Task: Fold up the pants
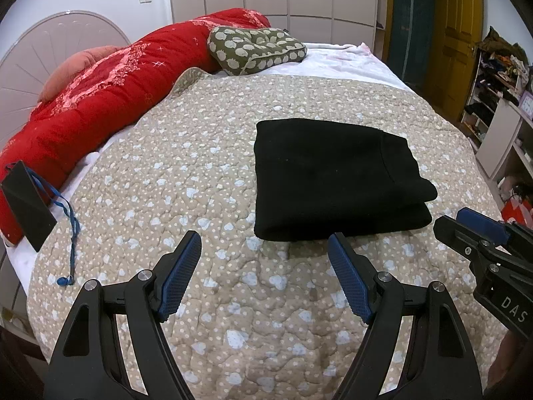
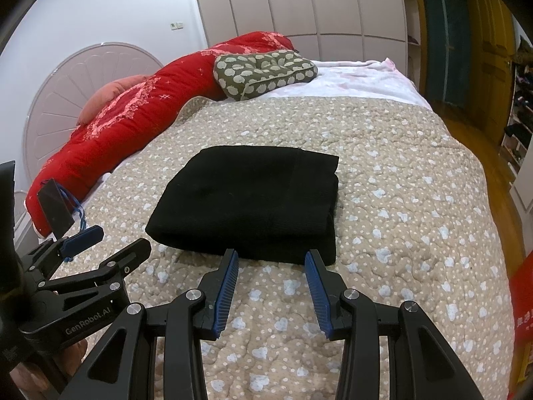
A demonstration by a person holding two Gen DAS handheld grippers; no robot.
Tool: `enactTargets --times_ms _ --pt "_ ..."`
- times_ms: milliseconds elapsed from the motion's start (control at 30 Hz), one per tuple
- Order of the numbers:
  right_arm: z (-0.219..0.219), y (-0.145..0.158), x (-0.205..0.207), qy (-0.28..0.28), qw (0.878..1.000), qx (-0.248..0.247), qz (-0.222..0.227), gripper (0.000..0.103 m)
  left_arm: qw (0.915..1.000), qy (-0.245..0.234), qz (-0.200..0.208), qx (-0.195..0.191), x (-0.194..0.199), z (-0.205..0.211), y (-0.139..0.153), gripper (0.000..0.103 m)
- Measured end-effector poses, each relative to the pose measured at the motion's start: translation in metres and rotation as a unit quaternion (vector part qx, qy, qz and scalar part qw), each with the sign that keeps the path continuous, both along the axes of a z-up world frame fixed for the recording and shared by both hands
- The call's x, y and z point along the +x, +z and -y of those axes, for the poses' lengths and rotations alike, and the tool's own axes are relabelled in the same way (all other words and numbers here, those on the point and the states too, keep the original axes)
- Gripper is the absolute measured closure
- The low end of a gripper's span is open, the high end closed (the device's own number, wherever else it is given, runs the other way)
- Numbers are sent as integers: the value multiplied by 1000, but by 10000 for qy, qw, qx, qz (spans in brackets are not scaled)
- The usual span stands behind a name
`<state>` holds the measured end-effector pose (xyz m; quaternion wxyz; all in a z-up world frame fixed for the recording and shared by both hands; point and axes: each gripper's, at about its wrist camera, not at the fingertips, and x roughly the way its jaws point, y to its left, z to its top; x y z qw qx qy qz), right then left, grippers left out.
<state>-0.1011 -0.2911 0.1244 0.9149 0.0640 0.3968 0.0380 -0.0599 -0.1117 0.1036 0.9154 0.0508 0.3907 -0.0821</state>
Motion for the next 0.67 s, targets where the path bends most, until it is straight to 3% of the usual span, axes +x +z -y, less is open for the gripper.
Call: enactTargets --times_ms 667 --pt "11 -5 -2 -113 9999 -5 -44 63 10000 -2 -41 -20 0 -1 -1 24"
